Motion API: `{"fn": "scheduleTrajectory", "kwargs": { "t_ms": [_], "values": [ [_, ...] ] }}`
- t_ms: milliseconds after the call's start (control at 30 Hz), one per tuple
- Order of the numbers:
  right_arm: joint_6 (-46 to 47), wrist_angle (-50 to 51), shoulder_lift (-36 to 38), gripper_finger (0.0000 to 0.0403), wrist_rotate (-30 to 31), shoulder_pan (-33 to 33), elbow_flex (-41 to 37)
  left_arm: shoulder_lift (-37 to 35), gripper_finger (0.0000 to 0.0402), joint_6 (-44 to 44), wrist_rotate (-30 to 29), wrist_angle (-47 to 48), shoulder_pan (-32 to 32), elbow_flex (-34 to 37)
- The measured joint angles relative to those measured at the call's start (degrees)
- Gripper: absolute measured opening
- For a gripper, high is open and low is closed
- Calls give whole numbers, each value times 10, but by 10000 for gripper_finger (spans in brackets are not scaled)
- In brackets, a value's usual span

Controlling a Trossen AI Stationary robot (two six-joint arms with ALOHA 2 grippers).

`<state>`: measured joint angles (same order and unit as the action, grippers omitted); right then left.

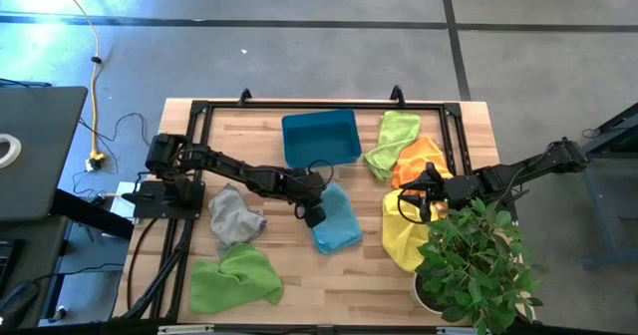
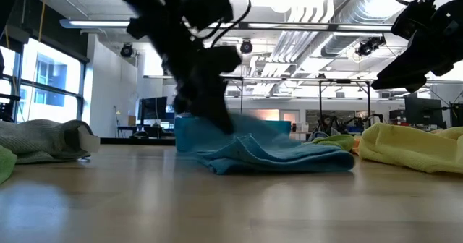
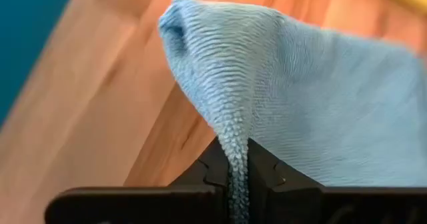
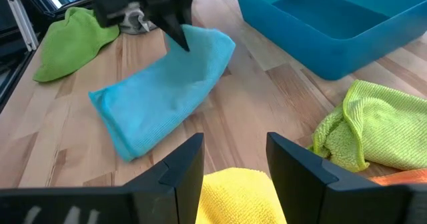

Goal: Fold microfiber towels
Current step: Put the folded blue microfiber cloth into the blue bin

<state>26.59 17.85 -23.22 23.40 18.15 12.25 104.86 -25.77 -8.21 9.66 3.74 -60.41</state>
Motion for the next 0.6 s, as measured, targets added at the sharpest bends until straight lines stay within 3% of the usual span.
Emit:
{"fn": "scheduleTrajectory", "kwargs": {
  "t_ms": [367,600],
  "values": [
    [0,0,0,154,0,0,0,-1,9,81,-52,-11,57,-157],
    [0,0,0,154,0,0,0,7,9,69,-94,-48,117,-202]
  ]
}}
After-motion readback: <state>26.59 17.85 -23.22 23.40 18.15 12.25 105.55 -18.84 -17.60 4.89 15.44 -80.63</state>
